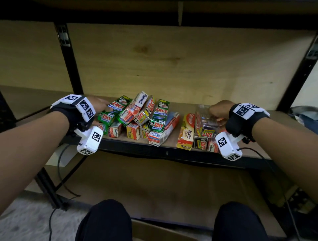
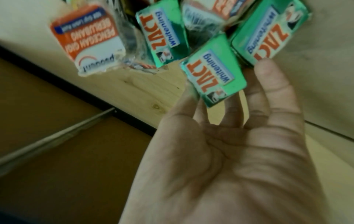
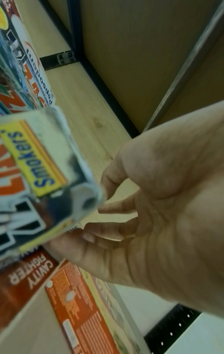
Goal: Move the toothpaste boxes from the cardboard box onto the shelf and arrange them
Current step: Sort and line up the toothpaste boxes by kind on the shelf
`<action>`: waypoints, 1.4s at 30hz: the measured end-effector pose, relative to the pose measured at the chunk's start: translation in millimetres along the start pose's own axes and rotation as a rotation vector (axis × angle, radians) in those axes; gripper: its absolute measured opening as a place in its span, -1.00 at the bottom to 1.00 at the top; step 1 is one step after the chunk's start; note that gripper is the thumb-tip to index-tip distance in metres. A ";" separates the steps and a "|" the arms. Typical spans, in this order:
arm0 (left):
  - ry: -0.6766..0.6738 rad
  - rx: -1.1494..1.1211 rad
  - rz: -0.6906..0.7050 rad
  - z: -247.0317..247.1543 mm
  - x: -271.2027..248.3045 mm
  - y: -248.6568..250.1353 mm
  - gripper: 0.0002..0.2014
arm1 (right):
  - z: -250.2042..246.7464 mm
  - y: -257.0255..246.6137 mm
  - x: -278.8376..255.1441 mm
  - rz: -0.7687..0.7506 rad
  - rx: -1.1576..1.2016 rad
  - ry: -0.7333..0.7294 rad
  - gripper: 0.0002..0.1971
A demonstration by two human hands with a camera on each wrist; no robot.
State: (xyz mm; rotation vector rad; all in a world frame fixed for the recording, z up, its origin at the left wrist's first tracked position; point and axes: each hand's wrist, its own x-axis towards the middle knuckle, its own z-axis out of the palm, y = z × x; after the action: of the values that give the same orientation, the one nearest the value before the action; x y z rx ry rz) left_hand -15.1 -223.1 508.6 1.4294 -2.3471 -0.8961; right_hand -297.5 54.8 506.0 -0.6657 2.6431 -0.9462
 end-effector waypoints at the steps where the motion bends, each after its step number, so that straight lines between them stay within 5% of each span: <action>1: 0.028 0.061 0.018 1.4 3.6 -0.4 -0.55 | -0.2 2.3 1.2 -0.001 -0.003 0.001 -0.77; 7: 0.093 0.272 0.091 5.8 -4.4 2.9 -0.56 | 1.2 -4.1 -7.6 -0.036 -0.052 0.004 -0.79; 10: 0.098 0.333 0.127 5.7 -5.3 8.8 -0.58 | 2.8 -16.4 -16.9 -0.049 -0.274 -0.014 -0.79; 16: 0.093 0.414 0.162 11.5 -18.9 23.5 -0.30 | 7.6 -37.9 -49.2 -0.200 -0.508 0.012 -0.86; 20: 0.089 0.446 0.192 15.6 -28.2 27.1 -0.23 | 19.8 -42.2 -75.6 -0.442 -0.632 -0.075 -0.62; 25: 0.100 0.471 0.267 22.1 -33.7 30.7 -0.39 | 45.8 -38.0 -93.9 -0.614 -1.002 -0.249 -0.35; 30: 0.203 0.443 0.349 19.8 -35.4 33.1 -0.52 | 63.8 -27.9 -88.7 -0.739 -1.297 -0.130 -0.27; 35: 0.269 0.346 0.561 21.5 -35.5 40.2 -0.54 | 60.4 -36.3 -85.8 -0.854 -1.270 -0.099 -0.34; 42: 0.178 0.360 0.697 38.0 -45.1 65.2 -0.64 | 20.0 -59.9 -81.4 -0.909 -0.841 -0.043 -0.46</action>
State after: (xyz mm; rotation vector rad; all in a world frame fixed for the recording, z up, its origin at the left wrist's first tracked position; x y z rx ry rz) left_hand -58.9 -148.3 523.9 0.6330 -2.6530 -0.1593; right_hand -199.8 43.8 536.7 -2.1258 2.5902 0.1460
